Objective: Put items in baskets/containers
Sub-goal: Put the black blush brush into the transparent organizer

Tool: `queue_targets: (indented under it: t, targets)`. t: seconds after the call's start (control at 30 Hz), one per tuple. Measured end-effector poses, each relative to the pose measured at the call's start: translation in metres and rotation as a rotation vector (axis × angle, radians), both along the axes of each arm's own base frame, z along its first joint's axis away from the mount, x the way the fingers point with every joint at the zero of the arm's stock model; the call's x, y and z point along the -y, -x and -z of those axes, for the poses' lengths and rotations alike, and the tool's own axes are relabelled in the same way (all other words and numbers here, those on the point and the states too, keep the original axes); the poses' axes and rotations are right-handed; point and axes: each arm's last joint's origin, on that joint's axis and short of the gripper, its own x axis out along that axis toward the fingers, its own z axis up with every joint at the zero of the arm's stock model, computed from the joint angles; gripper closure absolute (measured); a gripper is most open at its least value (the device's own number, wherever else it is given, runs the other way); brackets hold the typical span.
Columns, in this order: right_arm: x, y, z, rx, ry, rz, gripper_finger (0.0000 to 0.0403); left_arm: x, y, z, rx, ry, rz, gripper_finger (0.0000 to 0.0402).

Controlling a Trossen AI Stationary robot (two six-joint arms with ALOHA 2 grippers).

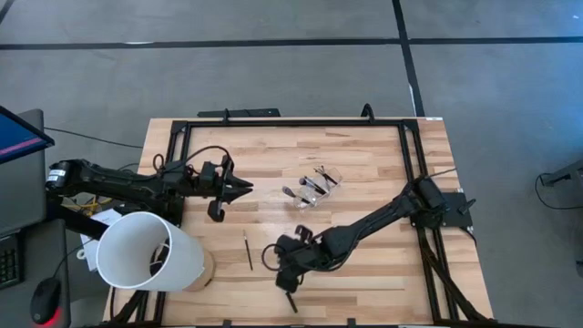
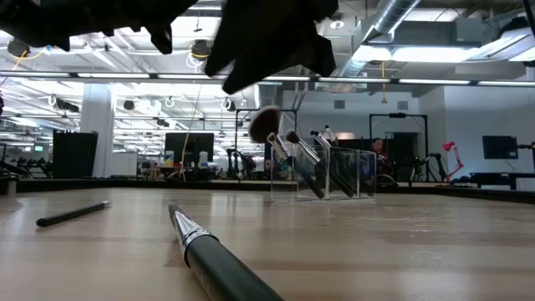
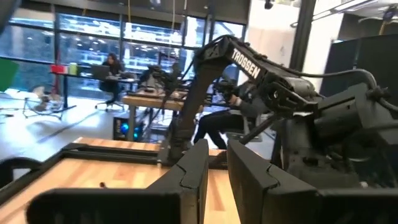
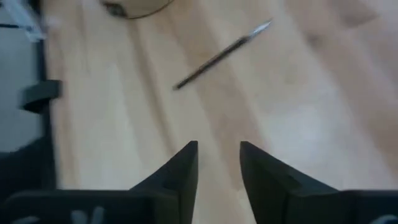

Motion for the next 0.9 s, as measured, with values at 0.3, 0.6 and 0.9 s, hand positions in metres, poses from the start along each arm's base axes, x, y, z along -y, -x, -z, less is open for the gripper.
queue_targets:
  t: [0.3, 0.6, 0.9]
  targets:
    - [-0.021, -0.009, 0.009, -0.063, -0.135, 0.013, 0.0238, 0.007, 0.004, -0.002, 0.001, -0.002, 0.04, 0.0344]
    - [-0.038, -0.009, 0.032, -0.16, -0.153, 0.035, 0.0243, 0.004, 0.006, -0.005, 0.027, -0.025, 0.019, 0.0344]
    - [-0.036, -0.002, 0.038, -0.223, -0.071, 0.056, 0.025, 0.007, 0.007, -0.001, -0.029, 0.023, 0.043, 0.0344]
